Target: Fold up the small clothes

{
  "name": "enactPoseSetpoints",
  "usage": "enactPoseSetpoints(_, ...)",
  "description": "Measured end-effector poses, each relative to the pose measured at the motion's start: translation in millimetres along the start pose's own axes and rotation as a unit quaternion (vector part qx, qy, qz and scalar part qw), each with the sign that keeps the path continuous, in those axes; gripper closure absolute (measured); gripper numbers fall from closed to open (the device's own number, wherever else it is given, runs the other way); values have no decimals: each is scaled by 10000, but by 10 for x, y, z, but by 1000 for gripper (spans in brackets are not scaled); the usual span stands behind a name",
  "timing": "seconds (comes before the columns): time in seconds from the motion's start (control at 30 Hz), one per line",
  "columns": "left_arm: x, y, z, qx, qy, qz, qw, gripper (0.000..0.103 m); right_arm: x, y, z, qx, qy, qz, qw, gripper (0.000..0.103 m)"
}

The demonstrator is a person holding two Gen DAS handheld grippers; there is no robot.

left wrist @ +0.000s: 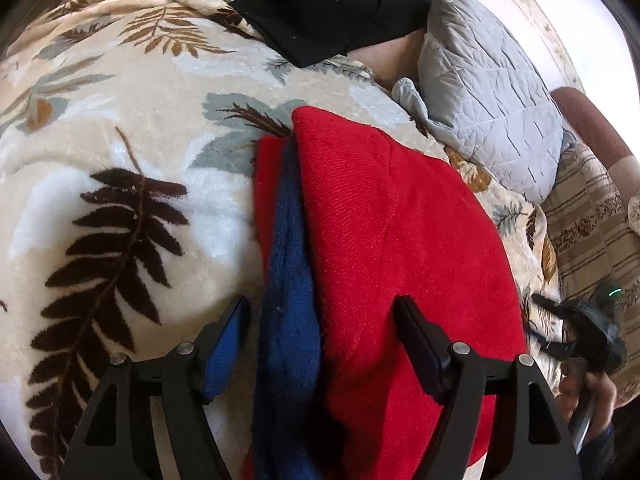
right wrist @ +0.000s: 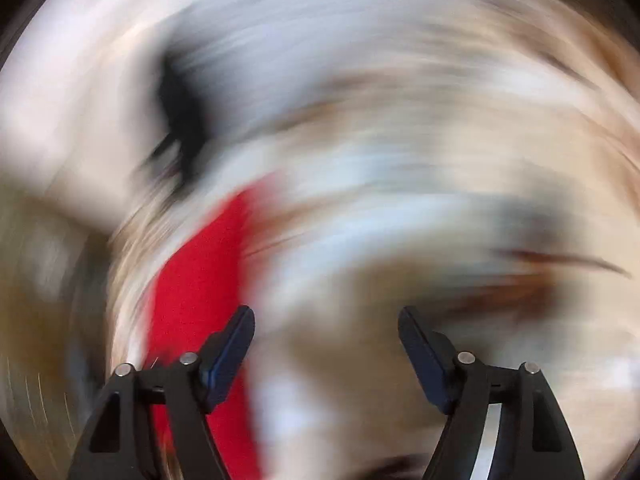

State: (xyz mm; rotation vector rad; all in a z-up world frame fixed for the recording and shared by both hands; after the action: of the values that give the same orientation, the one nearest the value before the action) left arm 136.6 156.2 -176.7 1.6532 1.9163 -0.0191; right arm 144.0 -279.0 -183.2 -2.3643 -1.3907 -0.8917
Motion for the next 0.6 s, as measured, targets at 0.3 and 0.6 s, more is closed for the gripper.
enactPoseSetpoints(0.3, -5, -16, -29, 17, 261, 114, 9996, 26, 1019, -781, 406, 788, 695, -1969, 9748, 30)
enactPoseSetpoints(0.6, -18, -1, -24, -64, 336, 319, 9989, 26, 1380, -902, 927, 1054, 630, -2278, 9659, 30)
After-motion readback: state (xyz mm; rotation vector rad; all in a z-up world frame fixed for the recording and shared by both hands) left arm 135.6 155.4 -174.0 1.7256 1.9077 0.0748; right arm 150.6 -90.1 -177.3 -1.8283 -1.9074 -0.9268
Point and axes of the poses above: each gripper's, at about its wrist camera, not at the fingertips, and z roughly the way its jaws point, x to its left, y to its top, the point moved 5 cm from there along z, roughly the way its jaws point, and after that the axes turned 6 degrees about x, right-handed, at the moved point
